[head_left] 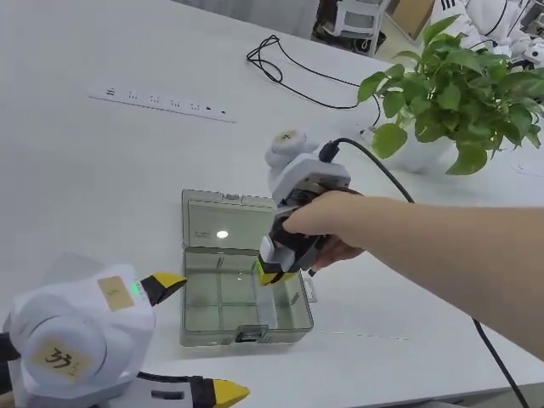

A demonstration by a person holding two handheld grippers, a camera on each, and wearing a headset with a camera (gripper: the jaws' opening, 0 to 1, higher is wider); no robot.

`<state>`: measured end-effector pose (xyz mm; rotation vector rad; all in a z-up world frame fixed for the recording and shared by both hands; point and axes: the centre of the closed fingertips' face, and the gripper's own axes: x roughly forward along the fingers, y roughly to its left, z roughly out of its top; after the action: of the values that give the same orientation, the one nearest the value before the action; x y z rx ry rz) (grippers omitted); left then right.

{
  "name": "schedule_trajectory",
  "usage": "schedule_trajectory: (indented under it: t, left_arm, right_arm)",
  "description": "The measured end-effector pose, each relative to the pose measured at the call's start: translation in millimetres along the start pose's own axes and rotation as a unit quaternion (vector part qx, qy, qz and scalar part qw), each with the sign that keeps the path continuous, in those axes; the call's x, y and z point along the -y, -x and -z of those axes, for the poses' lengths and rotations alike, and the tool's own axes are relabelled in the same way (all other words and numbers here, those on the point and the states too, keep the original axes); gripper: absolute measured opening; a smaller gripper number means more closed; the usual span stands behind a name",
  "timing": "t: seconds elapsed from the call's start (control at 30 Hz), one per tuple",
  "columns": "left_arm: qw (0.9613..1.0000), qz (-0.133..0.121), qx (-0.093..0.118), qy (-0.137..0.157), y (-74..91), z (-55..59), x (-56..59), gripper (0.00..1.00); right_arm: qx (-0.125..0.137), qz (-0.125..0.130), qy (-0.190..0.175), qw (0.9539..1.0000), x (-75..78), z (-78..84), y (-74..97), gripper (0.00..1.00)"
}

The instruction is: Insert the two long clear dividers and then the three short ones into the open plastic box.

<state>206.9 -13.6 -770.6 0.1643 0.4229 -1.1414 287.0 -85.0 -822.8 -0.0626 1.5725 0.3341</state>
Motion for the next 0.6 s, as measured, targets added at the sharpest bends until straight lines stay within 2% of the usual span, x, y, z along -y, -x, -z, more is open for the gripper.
schedule_trajectory:
  t: [0.13, 0.27, 0.6]
  left_arm:
    - [1.0000, -0.001, -0.002, 0.000, 0.5, 0.6, 0.9, 0.84]
    - [1.0000, 0.001, -0.006, -0.002, 0.1, 1.6, 3.3, 0.84]
    - [0.9999, 0.001, -0.007, -0.009, 0.8, -1.7, 7.4, 0.84]
  right_arm:
    - [0.011, -0.014, 0.005, 0.9998, -2.1, -0.7, 0.5, 0.07]
    - [0.032, -0.020, 0.017, 0.9991, -3.4, -6.5, 1.0, 0.19]
    - [0.067, -0.045, 0.028, 0.9963, -11.5, -16.1, 11.7, 0.32]
